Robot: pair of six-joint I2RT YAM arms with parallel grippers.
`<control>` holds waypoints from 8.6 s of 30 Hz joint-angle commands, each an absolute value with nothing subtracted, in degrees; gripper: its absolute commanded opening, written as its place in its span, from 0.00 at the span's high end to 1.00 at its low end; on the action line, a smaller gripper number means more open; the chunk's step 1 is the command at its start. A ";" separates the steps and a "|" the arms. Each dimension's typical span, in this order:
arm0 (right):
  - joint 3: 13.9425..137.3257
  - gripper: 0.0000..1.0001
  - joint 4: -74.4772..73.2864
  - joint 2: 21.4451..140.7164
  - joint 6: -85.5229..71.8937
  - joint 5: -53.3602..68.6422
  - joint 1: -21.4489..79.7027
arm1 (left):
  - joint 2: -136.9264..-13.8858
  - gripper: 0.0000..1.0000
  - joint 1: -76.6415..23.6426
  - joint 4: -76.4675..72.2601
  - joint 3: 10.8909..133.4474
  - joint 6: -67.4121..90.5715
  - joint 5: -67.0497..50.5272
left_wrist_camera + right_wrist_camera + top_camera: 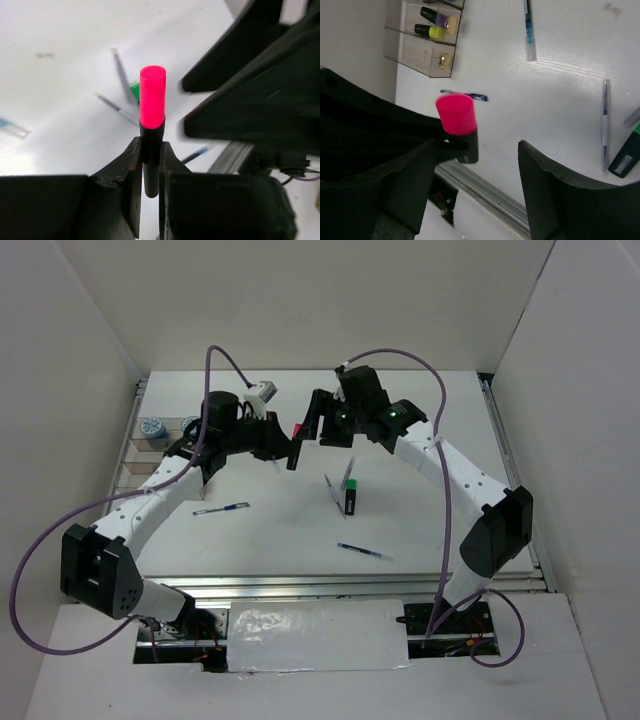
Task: Sort the stationery into containers
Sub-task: Place the stationery in the storage box, then pick up the stationery from the center of the board, then place the stationery in the storage box.
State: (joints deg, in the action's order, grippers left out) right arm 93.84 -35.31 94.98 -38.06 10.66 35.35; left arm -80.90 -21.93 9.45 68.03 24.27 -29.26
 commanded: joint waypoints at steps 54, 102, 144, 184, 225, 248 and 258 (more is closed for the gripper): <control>80.24 0.33 -38.50 106.53 -30.41 -1.13 25.84 | -118.56 0.36 16.70 59.32 105.20 -96.95 -22.58; 83.67 1.00 -34.11 95.37 -27.86 3.61 22.67 | -63.11 0.04 -7.98 9.69 59.16 6.21 -37.72; 81.04 1.00 -31.55 81.74 -43.15 9.13 28.04 | -87.89 0.28 -32.70 13.36 81.12 17.14 -15.38; 80.51 1.00 -29.97 83.67 -44.21 15.38 28.30 | -90.44 0.39 -30.76 9.40 77.70 23.90 -31.99; 77.96 0.42 -31.73 87.27 -25.05 34.02 16.70 | -101.32 1.00 23.89 57.90 90.42 -100.80 -28.39; 79.10 0.37 -33.13 90.26 -23.12 30.23 19.51 | -110.30 0.56 20.48 42.89 90.09 -97.56 -24.52; 79.45 0.42 -36.11 88.51 -17.26 28.40 21.27 | -105.39 0.30 20.48 49.00 93.85 -92.56 -33.73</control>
State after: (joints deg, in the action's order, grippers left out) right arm 77.58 -32.93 90.80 -22.26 30.02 19.55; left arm -110.04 20.53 44.14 90.48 -95.15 -26.02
